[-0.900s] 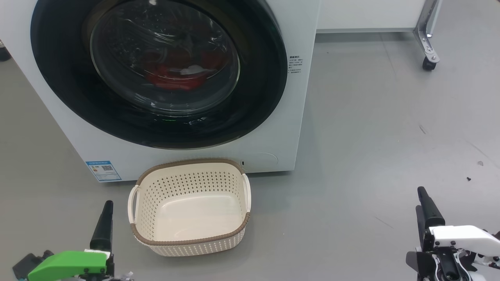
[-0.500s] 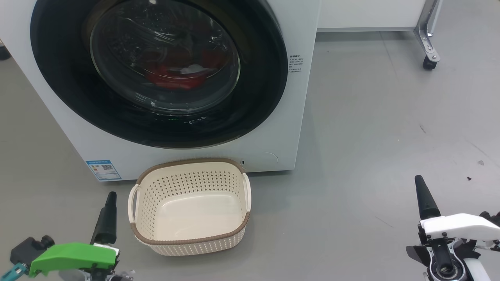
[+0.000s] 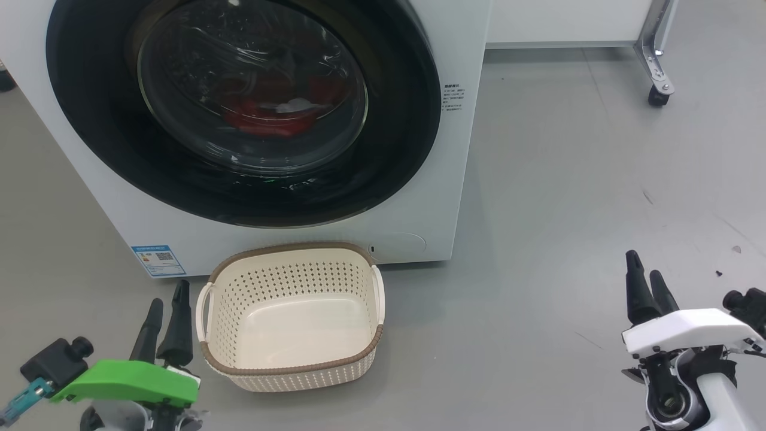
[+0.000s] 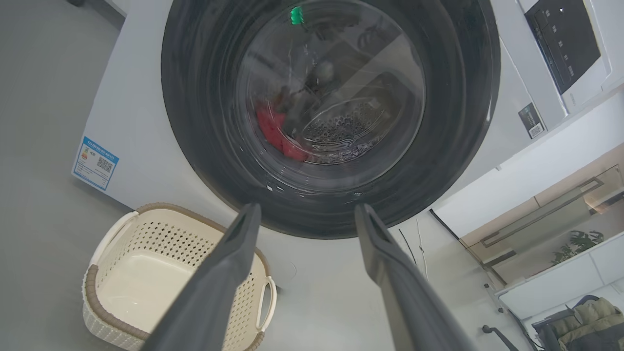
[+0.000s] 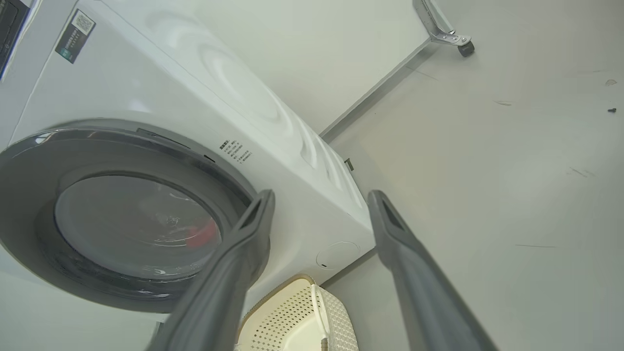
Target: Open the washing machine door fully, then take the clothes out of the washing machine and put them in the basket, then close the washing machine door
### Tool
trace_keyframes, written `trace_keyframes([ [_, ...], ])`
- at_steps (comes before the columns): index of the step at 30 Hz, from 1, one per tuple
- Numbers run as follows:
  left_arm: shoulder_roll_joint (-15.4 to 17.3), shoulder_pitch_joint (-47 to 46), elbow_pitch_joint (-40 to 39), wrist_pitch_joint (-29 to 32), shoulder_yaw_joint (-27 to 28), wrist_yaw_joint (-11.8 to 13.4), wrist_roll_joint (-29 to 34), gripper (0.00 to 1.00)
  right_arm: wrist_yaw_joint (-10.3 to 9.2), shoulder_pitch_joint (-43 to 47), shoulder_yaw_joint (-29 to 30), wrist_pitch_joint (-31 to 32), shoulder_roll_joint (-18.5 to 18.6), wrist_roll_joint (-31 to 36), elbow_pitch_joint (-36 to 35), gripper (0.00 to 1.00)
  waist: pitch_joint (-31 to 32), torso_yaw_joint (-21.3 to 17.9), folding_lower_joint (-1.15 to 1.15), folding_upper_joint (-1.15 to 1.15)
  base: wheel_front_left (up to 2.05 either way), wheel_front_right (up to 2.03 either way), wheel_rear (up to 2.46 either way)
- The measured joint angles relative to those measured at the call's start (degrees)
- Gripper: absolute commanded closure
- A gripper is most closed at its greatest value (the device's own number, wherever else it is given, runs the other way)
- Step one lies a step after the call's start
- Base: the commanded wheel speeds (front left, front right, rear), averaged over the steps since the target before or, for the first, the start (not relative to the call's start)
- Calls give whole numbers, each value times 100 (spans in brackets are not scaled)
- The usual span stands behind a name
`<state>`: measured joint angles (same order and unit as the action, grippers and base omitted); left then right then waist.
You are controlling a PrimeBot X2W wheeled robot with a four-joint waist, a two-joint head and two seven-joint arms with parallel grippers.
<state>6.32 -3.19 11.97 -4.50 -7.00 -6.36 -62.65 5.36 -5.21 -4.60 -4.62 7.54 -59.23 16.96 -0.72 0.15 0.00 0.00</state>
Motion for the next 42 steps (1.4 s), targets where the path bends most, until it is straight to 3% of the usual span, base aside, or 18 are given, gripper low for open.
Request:
trace_keyframes([
  [16,230,-40,-175,-344,-522,363,2182,0,-310,-26,-643,-331,107,1728,52,0,13,-4,0,0,0,0,0],
  [42,143,-36,52,-876,-916,898,3987,0,-594,-134,-1184,-840,96,3601,280,0,3,-35,0,0,0,0,0],
])
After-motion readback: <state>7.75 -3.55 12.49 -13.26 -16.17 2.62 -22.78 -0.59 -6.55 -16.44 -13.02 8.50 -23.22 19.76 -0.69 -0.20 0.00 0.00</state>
